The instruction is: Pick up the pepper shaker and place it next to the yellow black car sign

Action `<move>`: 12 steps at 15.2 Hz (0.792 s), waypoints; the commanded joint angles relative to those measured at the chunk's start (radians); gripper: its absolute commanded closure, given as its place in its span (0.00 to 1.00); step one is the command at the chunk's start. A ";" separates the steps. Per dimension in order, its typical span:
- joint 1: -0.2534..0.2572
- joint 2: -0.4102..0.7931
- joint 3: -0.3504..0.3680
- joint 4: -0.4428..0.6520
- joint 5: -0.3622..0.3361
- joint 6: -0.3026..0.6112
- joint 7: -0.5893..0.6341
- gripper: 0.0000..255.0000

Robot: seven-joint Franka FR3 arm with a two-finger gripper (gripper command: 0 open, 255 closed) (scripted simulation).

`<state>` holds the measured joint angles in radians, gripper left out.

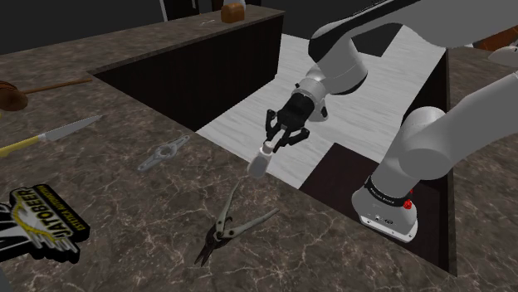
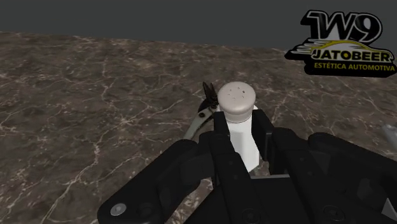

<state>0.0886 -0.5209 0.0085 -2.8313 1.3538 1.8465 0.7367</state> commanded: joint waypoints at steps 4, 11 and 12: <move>-0.007 -0.064 -0.004 0.014 -0.028 -0.024 0.078 1.00; -0.012 -0.132 -0.008 0.050 -0.059 -0.057 0.180 1.00; -0.013 -0.140 -0.008 0.056 -0.062 -0.062 0.194 1.00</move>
<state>0.0759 -0.6539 0.0005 -2.7832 1.2950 1.7893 0.9150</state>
